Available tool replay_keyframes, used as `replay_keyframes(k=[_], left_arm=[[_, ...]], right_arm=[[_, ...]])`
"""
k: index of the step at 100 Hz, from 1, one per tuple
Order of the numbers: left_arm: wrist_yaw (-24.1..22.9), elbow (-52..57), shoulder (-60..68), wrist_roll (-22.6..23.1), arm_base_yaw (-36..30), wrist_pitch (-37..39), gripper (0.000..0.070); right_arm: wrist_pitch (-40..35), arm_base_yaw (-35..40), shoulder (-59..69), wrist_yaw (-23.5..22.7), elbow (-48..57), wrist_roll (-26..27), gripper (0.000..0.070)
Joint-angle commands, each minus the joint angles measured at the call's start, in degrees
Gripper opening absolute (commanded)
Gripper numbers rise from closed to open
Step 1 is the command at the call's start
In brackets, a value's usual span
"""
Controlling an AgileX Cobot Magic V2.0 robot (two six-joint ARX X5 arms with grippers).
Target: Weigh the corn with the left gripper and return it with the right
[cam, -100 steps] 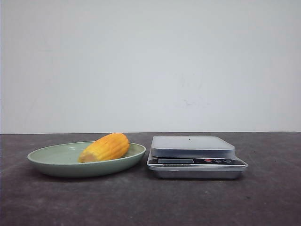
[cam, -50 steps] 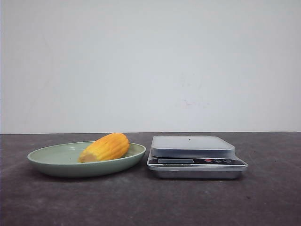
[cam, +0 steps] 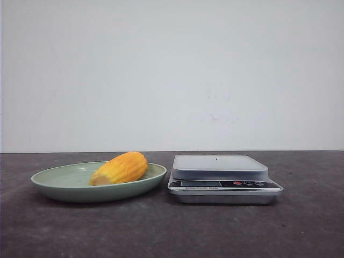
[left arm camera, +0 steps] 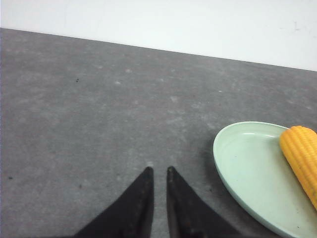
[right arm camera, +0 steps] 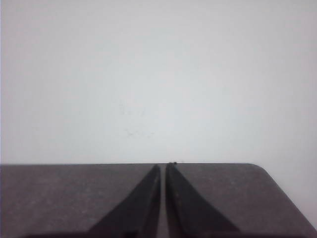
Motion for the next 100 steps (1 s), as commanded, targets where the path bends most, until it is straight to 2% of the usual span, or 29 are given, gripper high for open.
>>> replay_keyframes(k=[1, 17, 55, 76, 100], left_arm=[[0.0, -0.9, 0.0, 0.9, 0.1, -0.3, 0.0], [0.0, -0.9, 0.0, 0.9, 0.1, -0.3, 0.0], [0.0, -0.9, 0.0, 0.9, 0.1, -0.3, 0.0], [0.0, -0.9, 0.0, 0.9, 0.1, -0.3, 0.0], [0.0, -0.9, 0.0, 0.9, 0.1, -0.3, 0.0]], right_arm=[[3.2, -1.2, -0.9, -1.5, -3.5, -2.5, 0.001], [7.0, -2.7, -0.9, -1.6, -11.5, -2.4, 0.001], [7.1, -2.5, -0.9, -1.6, -24.5, -2.8, 0.001], [9.9, -1.4, -0.9, -1.4, -29.1, -2.8, 0.001], [8.8, -1.2, -0.9, -1.3, -29.1, -2.8, 0.001]])
